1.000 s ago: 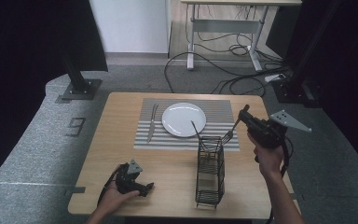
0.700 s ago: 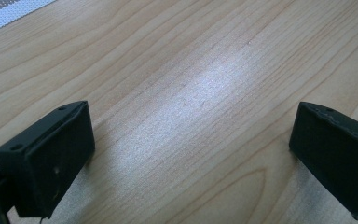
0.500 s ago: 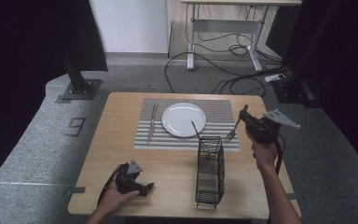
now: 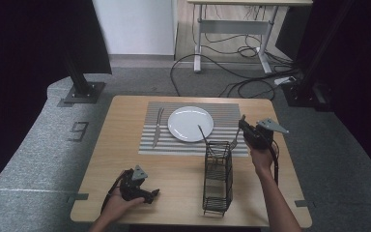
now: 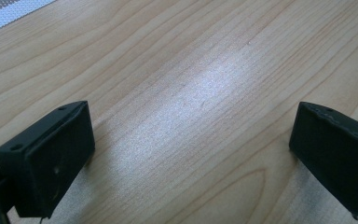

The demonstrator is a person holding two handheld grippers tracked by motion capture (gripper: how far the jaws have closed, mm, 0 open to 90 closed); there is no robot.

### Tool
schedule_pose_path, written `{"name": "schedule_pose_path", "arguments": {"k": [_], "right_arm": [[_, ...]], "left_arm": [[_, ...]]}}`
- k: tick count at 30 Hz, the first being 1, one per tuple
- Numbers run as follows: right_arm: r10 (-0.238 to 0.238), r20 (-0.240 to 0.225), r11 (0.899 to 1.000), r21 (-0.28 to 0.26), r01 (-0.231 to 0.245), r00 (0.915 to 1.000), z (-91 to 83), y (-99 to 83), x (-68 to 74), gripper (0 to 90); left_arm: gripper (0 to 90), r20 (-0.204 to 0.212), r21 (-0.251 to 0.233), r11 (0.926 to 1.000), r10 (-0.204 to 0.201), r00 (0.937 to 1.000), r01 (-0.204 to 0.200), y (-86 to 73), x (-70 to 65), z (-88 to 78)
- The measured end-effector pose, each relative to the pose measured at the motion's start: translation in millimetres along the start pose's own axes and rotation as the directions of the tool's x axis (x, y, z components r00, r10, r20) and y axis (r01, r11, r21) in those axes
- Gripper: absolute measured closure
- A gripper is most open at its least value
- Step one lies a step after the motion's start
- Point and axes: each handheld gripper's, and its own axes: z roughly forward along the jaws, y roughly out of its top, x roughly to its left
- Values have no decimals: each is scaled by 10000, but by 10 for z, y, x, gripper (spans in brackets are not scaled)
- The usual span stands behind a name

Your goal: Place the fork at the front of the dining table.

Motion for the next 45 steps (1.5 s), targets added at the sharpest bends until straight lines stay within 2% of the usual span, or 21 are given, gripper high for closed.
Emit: {"name": "schedule_pose_path", "arguments": {"k": [6, 8, 12, 14, 17, 18, 19, 21, 25, 27, 32, 34, 38, 40, 41, 43, 45], "right_arm": [[-124, 217, 9996, 268, 118, 9997, 87, -130, -23, 856], [-3, 235, 10000, 90, 0, 9997, 97, -188, -36, 853], [-206, 376, 9967, 795, 176, 9991, 151, -280, -36, 839], [-224, 408, 9959, 886, 187, 9989, 166, -319, -36, 840], [-151, 349, 9899, 1414, 100, 9993, 232, -470, -37, 842], [-151, 349, 9899, 1414, 100, 9993, 232, -470, -37, 842], [-203, 359, 9875, 1571, 144, 9991, 267, -548, -18, 842], [-242, 353, 9894, 1438, 189, 9991, 278, -601, 3, 837], [-259, 309, 9902, 1382, 214, 9992, 278, -616, 25, 831], [-468, 278, 9885, 1452, 423, 9985, 275, -617, 50, 827], [-586, 231, 9869, 1517, 544, 9980, 282, -629, 82, 817], [-954, 147, 9835, 1559, 919, 9953, 301, -636, 114, 813], [-1116, 192, 9809, 1624, 1071, 9936, 301, -631, 115, 826], [-984, 376, 9772, 1925, 894, 9944, 285, -587, 53, 852], [-591, 261, 9804, 1897, 531, 9979, 272, -567, 24, 859], [-421, 232, 9825, 1823, 372, 9988, 252, -546, 4, 861], [-710, 183, 9810, 1822, 665, 9973, 213, -480, 11, 861]], "left_arm": [[0, 6, -8, 10000, 0, 10000, 0, -1, 0, 1], [0, 0, -4, 10000, -1, 10000, 1, 0, 0, 1], [0, 1, -4, 10000, 0, 10000, 0, -1, 0, 1], [0, 0, -2, 10000, 3, 10000, -3, 0, 0, 0], [0, -1, -3, 10000, 1, 10000, -1, -1, 0, 0], [0, -1, -3, 10000, 1, 10000, -1, -1, 0, 0], [0, 6, -4, 10000, 3, 10000, -3, -1, 1, 1], [0, 2, 16, 10000, 5, 10000, -5, -1, 1, -1], [0, 0, 16, 10000, 5, 10000, -5, -1, 0, -1], [0, -2, 18, 10000, 25, 10000, -25, 0, 2, -1], [0, -2, 16, 10000, 26, 10000, -26, 0, 2, -1], [0, 1, -7, 10000, 4, 10000, -4, -1, 1, 1], [0, 5, -6, 10000, 0, 10000, 0, -1, 1, 1], [0, 5, -5, 10000, 3, 10000, -3, -1, 1, 1], [0, 5, -5, 10000, 3, 10000, -3, -1, 1, 1], [0, 5, -5, 10000, 1, 10000, -1, 0, 1, 1], [0, 1, -3, 10000, -1, 10000, 1, 0, 0, 1]]}}
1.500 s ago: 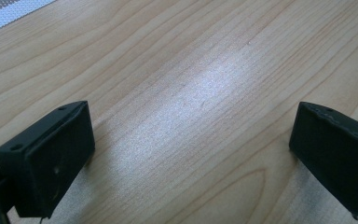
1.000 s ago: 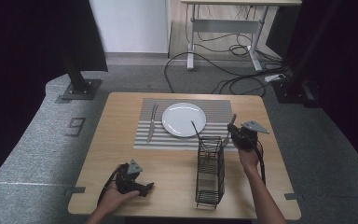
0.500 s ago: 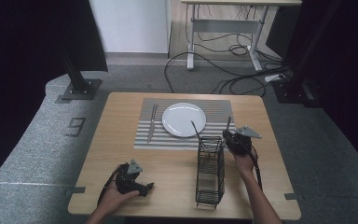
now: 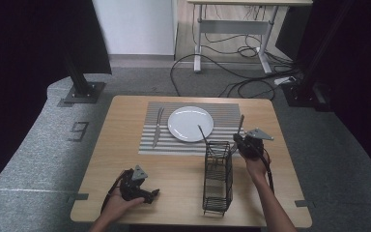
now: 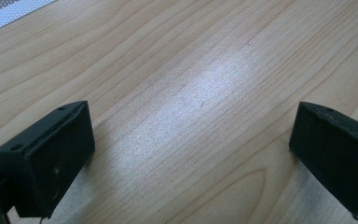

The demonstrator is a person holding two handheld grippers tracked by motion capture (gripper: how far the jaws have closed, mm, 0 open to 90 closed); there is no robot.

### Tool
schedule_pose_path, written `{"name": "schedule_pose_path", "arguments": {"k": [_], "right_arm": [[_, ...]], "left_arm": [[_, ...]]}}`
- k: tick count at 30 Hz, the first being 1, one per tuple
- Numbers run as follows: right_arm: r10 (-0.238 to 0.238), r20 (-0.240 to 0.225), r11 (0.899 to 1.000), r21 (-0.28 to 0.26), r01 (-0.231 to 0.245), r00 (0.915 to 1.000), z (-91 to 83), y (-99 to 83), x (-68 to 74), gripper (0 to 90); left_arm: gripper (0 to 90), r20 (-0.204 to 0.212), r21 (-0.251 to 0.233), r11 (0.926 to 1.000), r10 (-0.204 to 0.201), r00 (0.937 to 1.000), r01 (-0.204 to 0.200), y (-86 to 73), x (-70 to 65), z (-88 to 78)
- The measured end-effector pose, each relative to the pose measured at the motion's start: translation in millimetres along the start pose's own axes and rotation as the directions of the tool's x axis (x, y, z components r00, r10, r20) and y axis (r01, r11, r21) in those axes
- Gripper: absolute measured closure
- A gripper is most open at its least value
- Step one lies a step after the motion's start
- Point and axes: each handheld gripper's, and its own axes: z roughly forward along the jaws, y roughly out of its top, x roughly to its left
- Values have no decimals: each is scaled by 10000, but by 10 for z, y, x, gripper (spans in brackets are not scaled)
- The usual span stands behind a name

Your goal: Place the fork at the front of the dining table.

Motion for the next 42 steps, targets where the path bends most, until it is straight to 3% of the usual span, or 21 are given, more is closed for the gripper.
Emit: {"name": "schedule_pose_path", "arguments": {"k": [3, 7, 15, 25, 28, 36, 39, 42], "right_arm": [[135, -378, 9999, 75, -132, 9992, 5, 23, 5, 861], [239, -788, 9978, 630, -190, 9966, 100, 2, 31, 860], [586, -973, 9940, 977, -491, 9935, 282, -15, 1, 859], [1480, -654, 9821, 1270, -1389, 9868, 461, -43, -91, 846], [1999, -550, 9720, 1373, -1909, 9783, 532, -69, -133, 843], [2342, -227, 9614, 1541, -2280, 9719, 632, -103, -177, 832], [2730, -71, 9499, 1605, -2683, 9620, 663, -127, -201, 829], [2858, 29, 9457, 1606, -2825, 9583, 672, -137, -208, 826]], "left_arm": [[0, -1, 1, 10000, 6, 10000, -6, 0, 0, 0], [0, 2, -2, 10000, 1, 10000, -1, 0, 0, 0], [0, 4, -2, 10000, 3, 10000, -3, 0, 1, 0], [0, 12, -1, 10000, 6, 10000, -6, 0, 1, 0], [0, 8, 3, 10000, 7, 10000, -7, 0, 1, -1], [0, 13, 1, 10000, 13, 10000, -13, -1, 1, -1], [0, 16, 3, 10000, 20, 10000, -20, -2, 0, -2], [0, 13, 4, 10000, 22, 10000, -22, -3, 0, -3]]}}
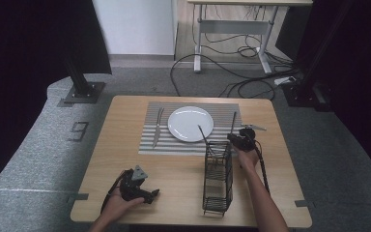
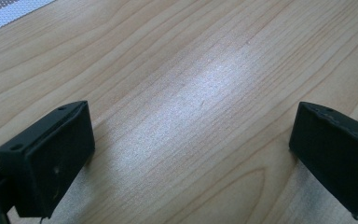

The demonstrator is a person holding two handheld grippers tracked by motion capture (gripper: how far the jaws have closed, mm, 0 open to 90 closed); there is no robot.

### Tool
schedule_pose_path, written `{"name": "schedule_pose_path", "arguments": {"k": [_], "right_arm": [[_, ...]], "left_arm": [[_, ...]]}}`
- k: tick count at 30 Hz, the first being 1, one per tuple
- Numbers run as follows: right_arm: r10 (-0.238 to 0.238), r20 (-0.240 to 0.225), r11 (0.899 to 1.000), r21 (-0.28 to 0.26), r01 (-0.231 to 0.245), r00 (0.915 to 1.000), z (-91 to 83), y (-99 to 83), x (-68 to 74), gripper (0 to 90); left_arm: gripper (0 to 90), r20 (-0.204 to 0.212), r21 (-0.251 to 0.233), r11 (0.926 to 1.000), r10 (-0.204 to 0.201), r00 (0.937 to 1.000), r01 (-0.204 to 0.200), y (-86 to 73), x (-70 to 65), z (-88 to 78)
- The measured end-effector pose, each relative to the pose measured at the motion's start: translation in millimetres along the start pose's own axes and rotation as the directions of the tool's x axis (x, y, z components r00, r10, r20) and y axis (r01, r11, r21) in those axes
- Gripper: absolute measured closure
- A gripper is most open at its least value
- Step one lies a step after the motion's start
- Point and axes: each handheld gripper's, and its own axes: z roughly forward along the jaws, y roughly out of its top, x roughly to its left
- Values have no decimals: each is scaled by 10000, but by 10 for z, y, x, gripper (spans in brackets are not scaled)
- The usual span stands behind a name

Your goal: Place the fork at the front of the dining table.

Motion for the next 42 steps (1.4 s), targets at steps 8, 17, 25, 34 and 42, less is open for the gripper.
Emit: {"name": "schedule_pose_path", "arguments": {"k": [8, 17, 25, 34, 42], "right_arm": [[153, 253, 9996, 224, -159, 9996, 34, -20, -53, 795], [807, 215, 9946, 639, -820, 9965, 72, -52, -104, 770], [674, 444, 9961, 544, -698, 9967, 74, -46, -109, 757], [317, 607, 9980, 521, -349, 9977, 55, -38, -96, 664], [-712, 801, 9975, 84, 708, 9942, -291, -14, -84, 641]], "left_arm": [[0, -1, 2, 10000, 4, 10000, -4, 0, 0, 0], [0, 6, -1, 10000, 0, 10000, 0, 0, 0, 0], [0, 1, 1, 10000, 4, 10000, -4, 0, 0, 0], [0, 6, 1, 10000, 12, 10000, -12, -2, -1, -2], [0, 12, -7, 10000, 17, 10000, -17, -2, 0, -1]]}}
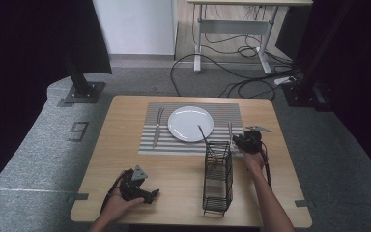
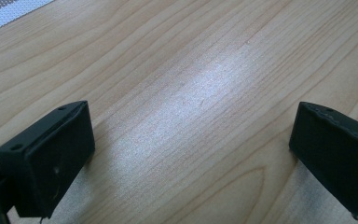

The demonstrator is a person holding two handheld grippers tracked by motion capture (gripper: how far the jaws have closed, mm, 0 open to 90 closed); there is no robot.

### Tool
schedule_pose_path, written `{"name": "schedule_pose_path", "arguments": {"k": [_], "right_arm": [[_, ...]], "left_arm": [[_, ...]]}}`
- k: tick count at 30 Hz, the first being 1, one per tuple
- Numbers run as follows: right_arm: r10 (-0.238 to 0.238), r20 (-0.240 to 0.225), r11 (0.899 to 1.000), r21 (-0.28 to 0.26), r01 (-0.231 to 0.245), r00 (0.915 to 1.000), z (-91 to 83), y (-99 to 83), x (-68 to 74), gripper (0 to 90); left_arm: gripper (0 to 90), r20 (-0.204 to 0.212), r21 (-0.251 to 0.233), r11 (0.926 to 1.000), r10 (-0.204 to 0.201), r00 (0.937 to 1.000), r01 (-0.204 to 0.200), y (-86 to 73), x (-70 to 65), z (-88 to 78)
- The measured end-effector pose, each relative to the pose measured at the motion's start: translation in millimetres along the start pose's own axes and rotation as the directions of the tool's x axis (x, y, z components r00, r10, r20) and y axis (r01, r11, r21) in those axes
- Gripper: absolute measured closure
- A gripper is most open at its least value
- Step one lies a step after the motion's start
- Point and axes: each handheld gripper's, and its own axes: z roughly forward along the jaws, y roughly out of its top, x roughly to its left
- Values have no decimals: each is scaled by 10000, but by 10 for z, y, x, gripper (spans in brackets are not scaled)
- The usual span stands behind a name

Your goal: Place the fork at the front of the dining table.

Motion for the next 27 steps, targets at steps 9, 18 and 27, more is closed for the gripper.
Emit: {"name": "schedule_pose_path", "arguments": {"k": [9, 18, 27], "right_arm": [[-881, -1181, 9961, -203, 862, 9891, -501, -281, 85, 539], [-1542, -1098, 9865, 382, 1591, 9819, -419, -428, 197, 561], [-1718, -514, 9834, 509, 1744, 9838, -243, -458, 216, 674]], "left_arm": [[0, 0, 22, 10000, 5, 10000, -5, 0, 0, -1], [0, -1, 22, 10000, 3, 10000, -3, 0, 0, -1], [0, 1, 24, 10000, 7, 10000, -7, 0, 1, -1]]}}
